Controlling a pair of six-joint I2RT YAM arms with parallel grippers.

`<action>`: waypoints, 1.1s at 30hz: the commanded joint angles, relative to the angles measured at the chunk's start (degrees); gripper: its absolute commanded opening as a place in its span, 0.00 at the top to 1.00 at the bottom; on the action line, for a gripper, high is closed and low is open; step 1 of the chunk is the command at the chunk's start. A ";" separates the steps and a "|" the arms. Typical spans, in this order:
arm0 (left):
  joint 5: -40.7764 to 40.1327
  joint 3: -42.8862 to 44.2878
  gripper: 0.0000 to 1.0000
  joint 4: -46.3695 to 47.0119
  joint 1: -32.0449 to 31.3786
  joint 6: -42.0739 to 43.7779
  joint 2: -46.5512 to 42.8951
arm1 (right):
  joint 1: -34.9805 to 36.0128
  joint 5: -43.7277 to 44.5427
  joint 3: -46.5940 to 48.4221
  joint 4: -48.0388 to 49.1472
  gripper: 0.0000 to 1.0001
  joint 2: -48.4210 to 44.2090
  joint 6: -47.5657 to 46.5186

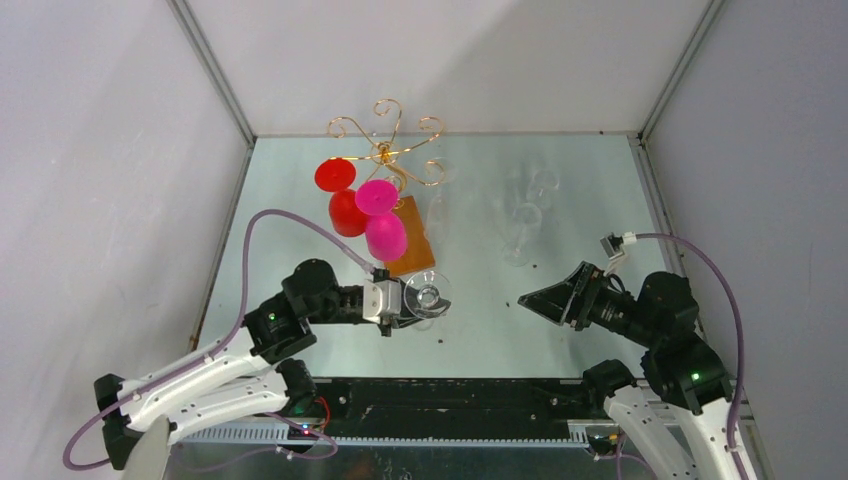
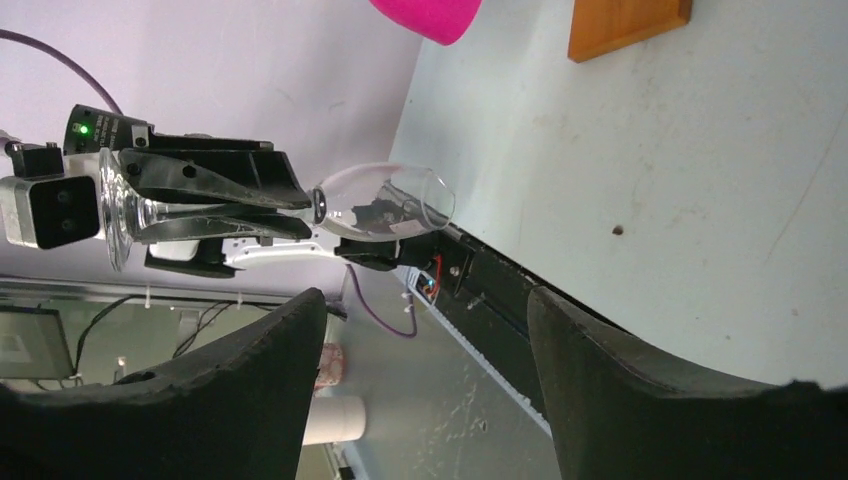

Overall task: Place the wine glass upside down on the wine glass rack
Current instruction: Turn the wine glass upside down at the wine rack.

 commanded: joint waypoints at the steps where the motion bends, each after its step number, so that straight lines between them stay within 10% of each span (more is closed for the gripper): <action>1: 0.68 0.36 1.00 1.91 -0.32 4.78 -1.45 | 1.67 -1.97 -0.19 5.51 0.25 1.08 4.16; 33: -1.87 -2.15 1.00 -3.69 -1.43 6.38 -4.17 | 42.46 17.08 6.04 35.78 0.40 21.68 13.97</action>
